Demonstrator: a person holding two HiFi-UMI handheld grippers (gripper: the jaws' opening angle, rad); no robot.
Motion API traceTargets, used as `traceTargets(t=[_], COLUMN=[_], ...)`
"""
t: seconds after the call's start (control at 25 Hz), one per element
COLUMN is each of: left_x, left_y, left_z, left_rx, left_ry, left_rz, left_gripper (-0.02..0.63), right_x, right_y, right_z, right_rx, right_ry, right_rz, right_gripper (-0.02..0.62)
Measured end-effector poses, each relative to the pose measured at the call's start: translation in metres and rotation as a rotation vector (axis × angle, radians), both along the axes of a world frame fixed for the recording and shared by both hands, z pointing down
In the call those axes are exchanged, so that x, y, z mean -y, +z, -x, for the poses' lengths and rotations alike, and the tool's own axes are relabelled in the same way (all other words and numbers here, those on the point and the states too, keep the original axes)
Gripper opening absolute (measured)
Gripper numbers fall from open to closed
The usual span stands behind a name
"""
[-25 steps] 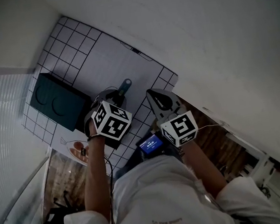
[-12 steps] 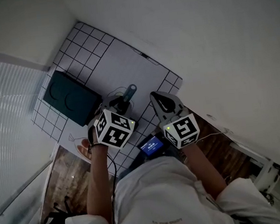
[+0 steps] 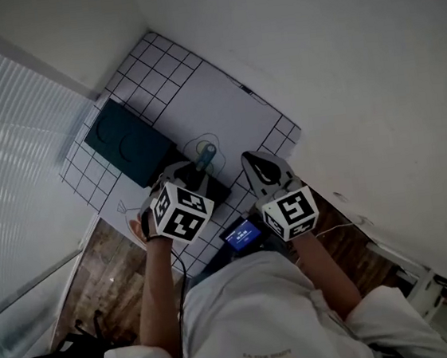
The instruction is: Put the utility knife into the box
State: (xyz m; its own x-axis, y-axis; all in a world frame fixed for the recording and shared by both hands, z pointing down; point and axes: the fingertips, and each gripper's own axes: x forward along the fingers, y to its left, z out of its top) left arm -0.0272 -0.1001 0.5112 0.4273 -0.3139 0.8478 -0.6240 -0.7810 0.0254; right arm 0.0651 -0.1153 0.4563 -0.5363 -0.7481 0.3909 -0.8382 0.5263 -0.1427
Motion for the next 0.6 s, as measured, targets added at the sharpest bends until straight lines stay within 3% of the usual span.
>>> traceTargets(t=[0.4,0.6], left_x=[-0.039,-0.052], left_y=[-0.006,-0.005], left_z=[0.065,0.085], left_rx=[0.036,0.049], left_ry=[-0.147,-0.181], left_rz=[0.008,0.016], left_gripper=[0.138,0.138], right_x=[-0.015,-0.020], right_y=[-0.006,-0.009], right_z=[0.067,0.091], right_rx=[0.028,0.035], right_ry=[-0.150,-0.194], right_rz=[-0.022,-0.028], right_gripper=[0.006,0.006])
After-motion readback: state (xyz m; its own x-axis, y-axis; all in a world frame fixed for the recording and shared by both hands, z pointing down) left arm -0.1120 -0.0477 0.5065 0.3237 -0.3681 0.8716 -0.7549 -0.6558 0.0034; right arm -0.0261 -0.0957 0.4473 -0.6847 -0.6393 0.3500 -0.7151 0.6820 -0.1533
